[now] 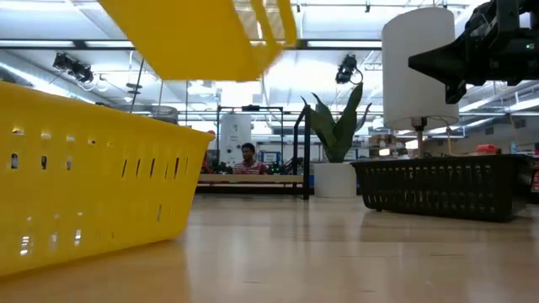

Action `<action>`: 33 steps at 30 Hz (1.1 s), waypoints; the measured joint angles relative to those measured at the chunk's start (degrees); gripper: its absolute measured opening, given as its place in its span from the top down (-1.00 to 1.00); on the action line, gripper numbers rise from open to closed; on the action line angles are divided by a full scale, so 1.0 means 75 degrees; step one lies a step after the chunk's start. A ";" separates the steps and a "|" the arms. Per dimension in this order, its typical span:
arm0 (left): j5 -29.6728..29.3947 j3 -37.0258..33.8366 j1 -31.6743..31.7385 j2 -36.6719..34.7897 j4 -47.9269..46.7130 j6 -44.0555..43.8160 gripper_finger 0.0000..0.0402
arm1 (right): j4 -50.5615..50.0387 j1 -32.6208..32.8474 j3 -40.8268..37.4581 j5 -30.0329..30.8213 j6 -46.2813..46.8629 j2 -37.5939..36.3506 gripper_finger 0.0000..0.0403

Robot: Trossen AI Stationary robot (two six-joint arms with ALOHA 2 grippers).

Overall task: Stack baskets on shelf by color
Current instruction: Stack the top yellow bin on the left yellow bin

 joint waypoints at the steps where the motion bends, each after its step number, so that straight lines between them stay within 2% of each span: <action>1: -0.0014 0.0000 -0.0149 -0.0027 0.0001 -0.0208 0.92 | -0.0004 -0.0003 0.0003 0.0000 0.0000 0.0002 0.91; 8: -0.0173 -0.0003 -0.0849 -0.0026 -0.0103 -0.1458 0.93 | -0.0001 -0.0001 0.0001 0.0000 0.0000 0.0002 0.91; 13: -0.0595 -0.0396 -0.1005 -0.0015 0.0054 -0.1534 0.92 | -0.0002 -0.0003 0.0001 0.0000 0.0000 0.0002 0.91; 19: -0.0410 -0.1263 -0.0974 -0.0001 0.0361 -0.1551 0.92 | -0.0005 0.0000 0.0001 0.0000 0.0000 0.0002 0.91; 26: -0.0345 -0.1762 -0.0986 -0.0001 0.0607 -0.1407 0.92 | -0.0003 -0.0002 0.0000 0.0000 0.0000 0.0002 0.91; 33: -0.1403 -0.1982 -0.0986 -0.0001 0.1074 -0.1029 0.92 | -0.0002 -0.0001 0.0001 0.0000 0.0000 0.0002 0.91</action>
